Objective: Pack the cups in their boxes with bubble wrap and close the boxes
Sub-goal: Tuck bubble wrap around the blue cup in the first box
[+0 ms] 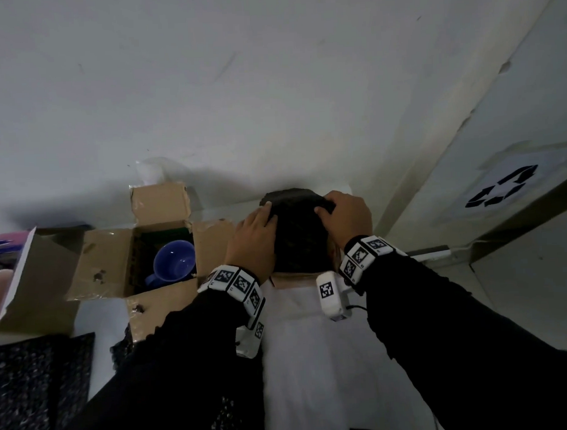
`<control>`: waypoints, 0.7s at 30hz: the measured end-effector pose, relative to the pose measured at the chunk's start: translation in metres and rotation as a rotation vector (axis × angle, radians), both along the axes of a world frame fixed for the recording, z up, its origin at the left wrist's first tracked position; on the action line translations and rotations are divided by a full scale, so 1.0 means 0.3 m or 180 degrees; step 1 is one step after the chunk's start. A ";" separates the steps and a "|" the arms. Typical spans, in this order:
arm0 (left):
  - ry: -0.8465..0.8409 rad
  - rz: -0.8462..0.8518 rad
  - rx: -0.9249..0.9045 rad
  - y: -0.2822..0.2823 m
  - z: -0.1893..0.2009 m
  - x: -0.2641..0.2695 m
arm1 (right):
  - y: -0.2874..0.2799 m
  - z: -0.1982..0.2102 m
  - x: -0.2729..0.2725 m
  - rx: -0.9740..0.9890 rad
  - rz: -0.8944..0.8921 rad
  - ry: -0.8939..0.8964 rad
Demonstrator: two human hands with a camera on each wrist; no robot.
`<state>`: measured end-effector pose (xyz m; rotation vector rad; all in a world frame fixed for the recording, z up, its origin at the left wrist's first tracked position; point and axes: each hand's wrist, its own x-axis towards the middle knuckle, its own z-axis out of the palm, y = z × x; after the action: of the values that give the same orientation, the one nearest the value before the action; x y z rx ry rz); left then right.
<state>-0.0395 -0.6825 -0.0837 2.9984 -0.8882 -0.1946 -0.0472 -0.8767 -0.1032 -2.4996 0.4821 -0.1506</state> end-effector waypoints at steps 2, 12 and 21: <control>-0.0062 0.0012 -0.0102 0.012 -0.014 -0.007 | -0.001 -0.015 -0.010 -0.0260 0.0025 -0.0543; -0.0451 -0.0380 -0.0763 0.006 -0.022 -0.027 | 0.027 -0.028 -0.087 -0.0917 0.1597 -0.1026; -0.0445 -0.0703 0.0484 -0.022 -0.017 0.017 | 0.069 -0.021 -0.060 -0.1764 0.1771 -0.0168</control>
<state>-0.0345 -0.6891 -0.0886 3.0774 -1.2755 -0.0559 -0.0653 -0.8561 -0.1096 -3.0478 -0.3377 -0.1414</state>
